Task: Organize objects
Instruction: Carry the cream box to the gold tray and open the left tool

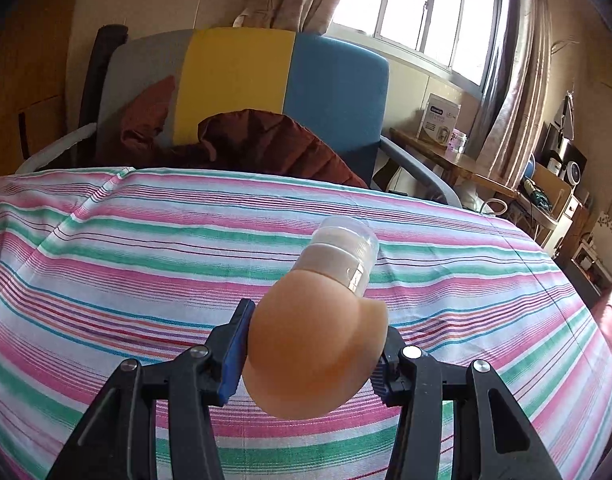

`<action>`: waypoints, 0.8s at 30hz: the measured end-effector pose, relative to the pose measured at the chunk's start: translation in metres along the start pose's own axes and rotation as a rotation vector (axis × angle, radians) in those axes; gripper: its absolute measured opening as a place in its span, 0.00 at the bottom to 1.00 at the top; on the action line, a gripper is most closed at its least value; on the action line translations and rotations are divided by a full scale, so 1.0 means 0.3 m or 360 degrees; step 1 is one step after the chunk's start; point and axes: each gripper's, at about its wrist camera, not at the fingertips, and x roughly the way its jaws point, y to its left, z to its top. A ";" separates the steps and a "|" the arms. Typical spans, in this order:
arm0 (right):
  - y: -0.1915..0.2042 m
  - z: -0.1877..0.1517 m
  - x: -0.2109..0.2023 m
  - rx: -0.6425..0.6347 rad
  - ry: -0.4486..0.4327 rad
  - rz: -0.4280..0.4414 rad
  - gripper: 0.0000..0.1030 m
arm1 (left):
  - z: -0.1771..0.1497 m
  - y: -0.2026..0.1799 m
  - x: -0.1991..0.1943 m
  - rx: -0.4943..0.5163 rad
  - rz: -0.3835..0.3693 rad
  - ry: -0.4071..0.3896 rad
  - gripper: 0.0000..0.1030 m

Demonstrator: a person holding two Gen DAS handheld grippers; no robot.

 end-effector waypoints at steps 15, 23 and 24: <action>0.010 0.000 -0.007 -0.0021 -0.0008 0.0014 0.50 | -0.026 0.006 -0.060 -0.0016 -0.0059 -0.0081 0.65; 0.004 0.003 -0.018 0.0001 -0.0026 0.0024 0.50 | -0.068 0.000 -0.137 0.0021 -0.0100 -0.0153 0.65; 0.004 0.003 -0.021 0.0003 -0.0023 0.0042 0.50 | -0.076 -0.005 -0.144 0.0053 -0.0109 -0.0156 0.65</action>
